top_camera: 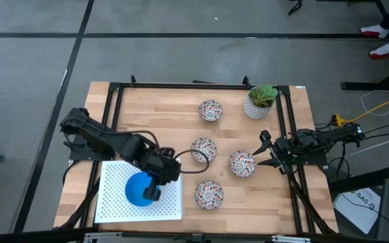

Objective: Pick & Place Mini bowls
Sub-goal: Adjust the stacked bowls on the shelf

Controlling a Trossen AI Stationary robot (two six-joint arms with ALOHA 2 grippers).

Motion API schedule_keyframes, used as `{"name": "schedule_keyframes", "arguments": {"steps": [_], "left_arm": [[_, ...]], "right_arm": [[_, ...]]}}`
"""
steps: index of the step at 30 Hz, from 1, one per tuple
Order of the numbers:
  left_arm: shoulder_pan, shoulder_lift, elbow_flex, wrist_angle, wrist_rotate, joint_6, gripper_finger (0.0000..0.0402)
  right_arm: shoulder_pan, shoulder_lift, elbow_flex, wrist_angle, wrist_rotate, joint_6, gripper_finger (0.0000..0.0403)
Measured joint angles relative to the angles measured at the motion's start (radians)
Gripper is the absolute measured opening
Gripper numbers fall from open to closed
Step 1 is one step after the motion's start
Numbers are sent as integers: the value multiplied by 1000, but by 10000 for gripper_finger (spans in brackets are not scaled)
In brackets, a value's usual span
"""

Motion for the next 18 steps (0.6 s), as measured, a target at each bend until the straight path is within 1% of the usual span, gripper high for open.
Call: {"name": "schedule_keyframes", "arguments": {"steps": [6,10,18], "left_arm": [[0,52,-3,8,-5,-10,1],[0,75,-3,16,41,-17,3],[-37,81,-3,-13,98,-158,2]], "right_arm": [[0,0,0,0,0,0,200],[0,0,0,0,0,0,200],[0,0,0,0,0,0,200]]}}
